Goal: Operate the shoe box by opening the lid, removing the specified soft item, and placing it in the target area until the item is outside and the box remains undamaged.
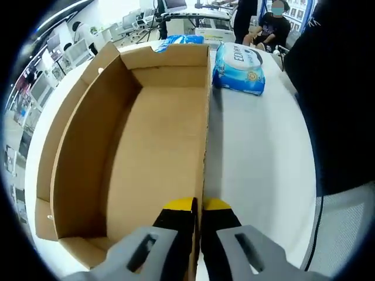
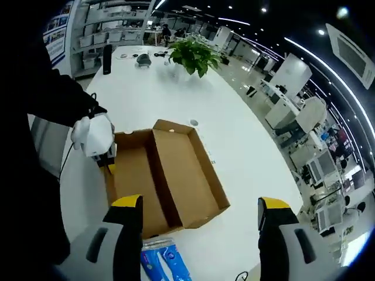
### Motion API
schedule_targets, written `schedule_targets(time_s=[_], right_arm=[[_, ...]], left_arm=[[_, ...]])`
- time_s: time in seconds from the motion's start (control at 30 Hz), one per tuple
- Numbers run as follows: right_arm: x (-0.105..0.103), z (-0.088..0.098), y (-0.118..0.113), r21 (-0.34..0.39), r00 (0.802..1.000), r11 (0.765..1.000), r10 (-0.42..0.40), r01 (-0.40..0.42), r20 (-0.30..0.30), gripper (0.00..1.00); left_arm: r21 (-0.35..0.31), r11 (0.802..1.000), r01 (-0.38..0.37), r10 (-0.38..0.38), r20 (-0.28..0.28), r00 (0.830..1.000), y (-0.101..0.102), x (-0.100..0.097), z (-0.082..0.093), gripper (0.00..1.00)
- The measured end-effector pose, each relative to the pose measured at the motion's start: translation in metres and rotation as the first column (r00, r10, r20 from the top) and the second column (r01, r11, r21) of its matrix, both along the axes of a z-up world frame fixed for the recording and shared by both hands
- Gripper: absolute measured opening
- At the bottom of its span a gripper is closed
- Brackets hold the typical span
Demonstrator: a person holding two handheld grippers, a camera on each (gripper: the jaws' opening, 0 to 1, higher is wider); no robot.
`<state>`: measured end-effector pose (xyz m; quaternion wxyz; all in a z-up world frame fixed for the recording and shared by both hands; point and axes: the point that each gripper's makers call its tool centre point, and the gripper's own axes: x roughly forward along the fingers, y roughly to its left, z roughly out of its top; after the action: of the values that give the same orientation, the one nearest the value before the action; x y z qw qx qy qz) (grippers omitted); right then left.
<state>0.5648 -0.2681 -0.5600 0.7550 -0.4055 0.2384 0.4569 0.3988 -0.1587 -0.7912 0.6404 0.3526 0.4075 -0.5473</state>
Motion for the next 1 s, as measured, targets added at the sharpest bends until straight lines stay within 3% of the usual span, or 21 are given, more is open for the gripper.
schedule_targets(time_s=[0.27, 0.73, 1.0], right_arm=[[0.039, -0.019, 0.013, -0.055, 0.999, 0.997, 0.051, -0.050, 0.013, 0.76], [0.105, -0.088, 0.030, -0.156, 0.993, 0.981, 0.116, -0.118, -0.024, 0.72], [0.120, -0.133, 0.026, -0.216, 0.982, 0.966, 0.111, -0.143, -0.153, 0.63]], left_arm=[[0.009, 1.000, 0.009, -0.009, -0.009, 1.000, -0.004, 0.001, 0.000, 0.00], [-0.005, 0.999, 0.043, -0.043, -0.001, 0.999, -0.004, 0.001, 0.000, 0.00], [-0.014, 0.996, 0.090, -0.090, 0.009, 0.996, -0.002, 0.000, 0.000, 0.00]])
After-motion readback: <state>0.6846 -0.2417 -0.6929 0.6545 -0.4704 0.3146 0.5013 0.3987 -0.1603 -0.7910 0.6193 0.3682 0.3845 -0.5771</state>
